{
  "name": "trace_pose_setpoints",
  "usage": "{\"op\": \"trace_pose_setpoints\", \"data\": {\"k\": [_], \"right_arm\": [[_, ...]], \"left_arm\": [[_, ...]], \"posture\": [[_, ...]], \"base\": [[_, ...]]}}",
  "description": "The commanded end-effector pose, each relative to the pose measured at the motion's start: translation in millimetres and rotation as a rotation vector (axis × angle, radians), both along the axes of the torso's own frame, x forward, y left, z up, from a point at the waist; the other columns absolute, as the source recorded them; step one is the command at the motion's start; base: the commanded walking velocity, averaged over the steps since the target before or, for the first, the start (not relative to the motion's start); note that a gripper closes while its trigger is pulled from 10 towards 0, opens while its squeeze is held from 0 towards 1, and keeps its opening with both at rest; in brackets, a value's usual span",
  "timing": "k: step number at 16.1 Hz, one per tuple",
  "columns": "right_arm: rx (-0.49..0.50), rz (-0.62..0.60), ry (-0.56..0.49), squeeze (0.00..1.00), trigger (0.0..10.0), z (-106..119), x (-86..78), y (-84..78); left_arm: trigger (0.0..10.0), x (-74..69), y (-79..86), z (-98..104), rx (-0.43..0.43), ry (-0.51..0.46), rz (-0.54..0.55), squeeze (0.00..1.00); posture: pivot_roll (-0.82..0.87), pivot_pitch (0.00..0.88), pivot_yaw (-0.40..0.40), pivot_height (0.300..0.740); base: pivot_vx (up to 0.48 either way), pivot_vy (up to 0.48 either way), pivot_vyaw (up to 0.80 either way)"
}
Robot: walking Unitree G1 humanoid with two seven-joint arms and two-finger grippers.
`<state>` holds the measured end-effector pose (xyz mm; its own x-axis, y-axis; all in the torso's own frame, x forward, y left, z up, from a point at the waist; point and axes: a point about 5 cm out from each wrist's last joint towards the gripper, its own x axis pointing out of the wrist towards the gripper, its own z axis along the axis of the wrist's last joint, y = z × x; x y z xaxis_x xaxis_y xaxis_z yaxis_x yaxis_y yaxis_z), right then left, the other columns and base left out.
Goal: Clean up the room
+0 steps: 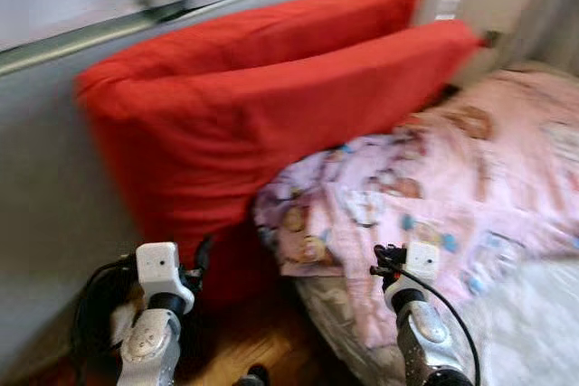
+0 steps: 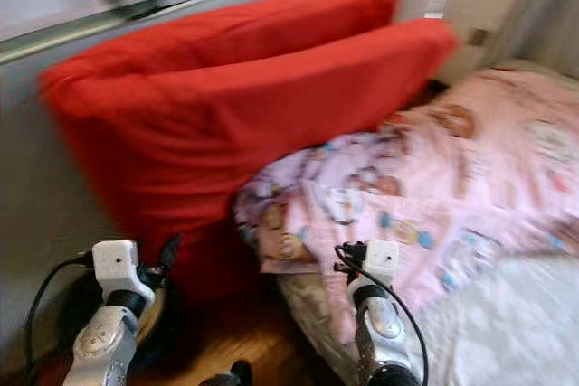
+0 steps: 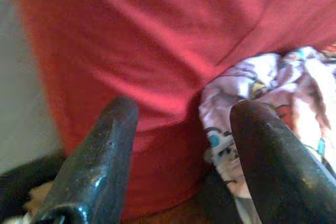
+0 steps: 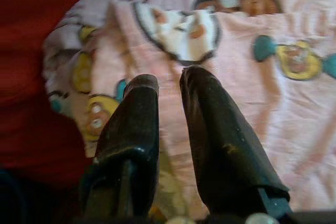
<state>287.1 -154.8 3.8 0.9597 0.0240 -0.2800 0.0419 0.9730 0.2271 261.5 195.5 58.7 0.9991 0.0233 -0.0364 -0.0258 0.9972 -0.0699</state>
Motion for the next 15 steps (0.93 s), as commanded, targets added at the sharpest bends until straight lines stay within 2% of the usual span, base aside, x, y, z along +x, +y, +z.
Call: {"op": "trace_pose_setpoints", "data": {"k": [1,8,10,13,15], "right_arm": [[0.016,-0.001,0.003,0.00,10.0,-0.7,-0.8,2.8],[0.016,-0.036,-0.014,0.00,10.0,3.0,1.9,-0.3],[-0.073,-0.043,-0.095,0.00,10.0,15.3,7.2,-4.3],[-0.120,-0.077,-0.184,0.00,10.0,30.9,11.4,-9.9],[-0.145,-0.113,-0.202,0.00,10.0,35.1,11.1,-18.1]], "left_arm": [[10.0,-1.4,2.4,1.2,-0.005,0.008,0.013,0.00],[10.0,-2.8,-3.6,3.7,-0.022,0.010,-0.001,0.00],[10.0,-2.9,-3.4,10.3,-0.012,-0.020,-0.011,0.00],[10.0,-2.4,-2.0,14.4,0.016,-0.035,-0.020,0.00],[10.0,-2.0,-2.1,13.8,0.018,-0.038,-0.012,0.00]], "posture": [[0.12,0.130,-0.014,0.740],[0.12,0.133,-0.021,0.740],[0.11,0.132,-0.025,0.740],[0.11,0.124,-0.038,0.740],[0.10,0.121,-0.048,0.740]], "base": [[0.000,0.000,0.80],[0.000,0.000,0.00],[0.000,0.000,0.00],[0.000,0.000,0.00],[0.000,0.000,0.00]]}}
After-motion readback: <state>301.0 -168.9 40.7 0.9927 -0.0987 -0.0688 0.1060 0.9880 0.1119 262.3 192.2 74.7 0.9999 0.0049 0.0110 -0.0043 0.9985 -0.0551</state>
